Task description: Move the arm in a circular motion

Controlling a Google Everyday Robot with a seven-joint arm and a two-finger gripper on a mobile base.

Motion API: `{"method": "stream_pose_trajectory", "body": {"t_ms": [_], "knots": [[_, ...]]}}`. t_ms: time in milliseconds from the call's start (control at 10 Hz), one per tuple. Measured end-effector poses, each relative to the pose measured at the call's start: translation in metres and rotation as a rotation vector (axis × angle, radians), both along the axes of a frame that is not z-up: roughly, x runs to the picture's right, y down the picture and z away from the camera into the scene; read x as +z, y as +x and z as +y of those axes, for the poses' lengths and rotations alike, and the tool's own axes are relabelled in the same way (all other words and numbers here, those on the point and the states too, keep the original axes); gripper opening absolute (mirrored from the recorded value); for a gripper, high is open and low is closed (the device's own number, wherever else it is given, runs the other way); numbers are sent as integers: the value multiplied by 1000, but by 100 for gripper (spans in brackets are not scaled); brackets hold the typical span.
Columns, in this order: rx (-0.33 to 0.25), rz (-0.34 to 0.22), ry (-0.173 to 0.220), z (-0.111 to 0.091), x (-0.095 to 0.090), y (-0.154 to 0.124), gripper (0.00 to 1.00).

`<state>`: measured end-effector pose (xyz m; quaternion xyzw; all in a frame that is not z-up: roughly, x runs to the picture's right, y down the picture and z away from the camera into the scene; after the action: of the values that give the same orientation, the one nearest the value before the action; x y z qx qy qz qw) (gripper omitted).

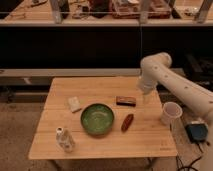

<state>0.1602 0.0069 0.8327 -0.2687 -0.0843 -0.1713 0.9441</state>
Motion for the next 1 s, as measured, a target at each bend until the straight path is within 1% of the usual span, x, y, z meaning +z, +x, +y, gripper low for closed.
{"method": "stream_pose_trajectory", "body": {"t_ms": [100,200,300,400,500,600,700,900,1000], "knots": [[-19,-45,6,-11,3,-37,65],[-58,-106,13,-18,3,-78,65],[-93,-171,9,-17,-2,-112,65],[-118,-227,2,-10,-9,-134,65],[-138,-276,-12,3,-18,-145,65],[-151,-312,-29,21,-29,-145,65],[-166,-347,-47,44,-48,-137,65],[-183,-380,-65,75,-73,-120,65],[-199,-387,-74,93,-87,-103,65]]}}
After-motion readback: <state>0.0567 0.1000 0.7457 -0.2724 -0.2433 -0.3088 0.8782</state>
